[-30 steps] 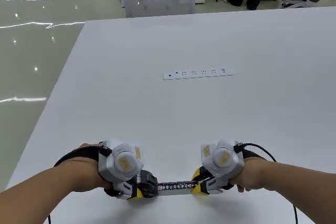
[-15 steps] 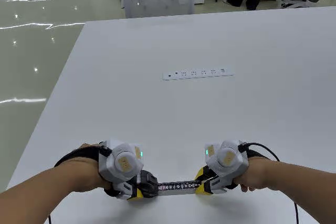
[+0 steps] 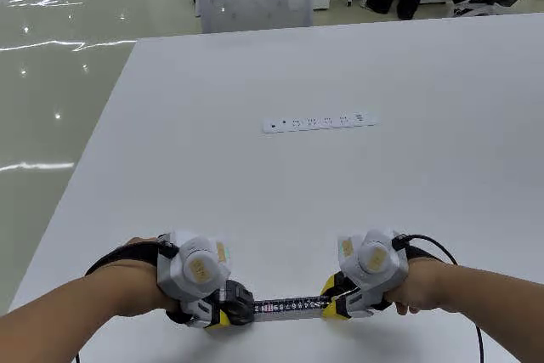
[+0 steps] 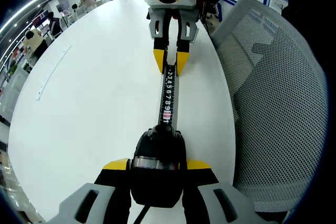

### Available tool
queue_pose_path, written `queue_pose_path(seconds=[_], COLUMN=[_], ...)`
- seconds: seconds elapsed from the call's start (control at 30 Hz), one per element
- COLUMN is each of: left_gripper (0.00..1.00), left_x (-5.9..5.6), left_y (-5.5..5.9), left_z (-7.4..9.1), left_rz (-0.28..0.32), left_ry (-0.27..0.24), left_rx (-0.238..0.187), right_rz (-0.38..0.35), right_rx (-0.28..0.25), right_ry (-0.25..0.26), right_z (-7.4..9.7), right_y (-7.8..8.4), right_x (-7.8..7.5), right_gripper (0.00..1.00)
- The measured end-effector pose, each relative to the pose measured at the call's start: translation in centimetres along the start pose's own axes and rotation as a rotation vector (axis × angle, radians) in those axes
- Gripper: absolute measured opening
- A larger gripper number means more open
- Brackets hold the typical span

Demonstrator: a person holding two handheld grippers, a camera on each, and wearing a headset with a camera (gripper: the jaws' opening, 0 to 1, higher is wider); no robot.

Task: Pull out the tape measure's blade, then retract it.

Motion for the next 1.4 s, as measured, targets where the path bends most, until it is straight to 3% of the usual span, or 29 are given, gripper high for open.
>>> queue_pose_path(seconds=[1.03, 1.4], left_gripper=[0.34, 0.34], left_x=[-0.2, -0.1], left_y=[-0.2, -0.2], left_z=[-0.1, -0.1], left_rz=[-0.016, -0.013], left_ry=[-0.002, -0.002], left_rx=[0.016, 0.019], right_rz=[-0.032, -0.030], right_rx=[0.002, 0.013], right_ry=[0.015, 0.016], right_z=[2.0, 2.2], right_y=[2.6, 2.8], right_x=[-0.4, -0.6], right_gripper=[0.13, 0.13])
Point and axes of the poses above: the centre of the closed fingertips' face, and the gripper's own axes: z roughly backward along the fingers, x roughly to its left, y roughly out of its underside, the point moved 10 cm from there along z, roughly backward along the fingers, and after that the axes turned 11 degrees about y, right-handed, at the moved point
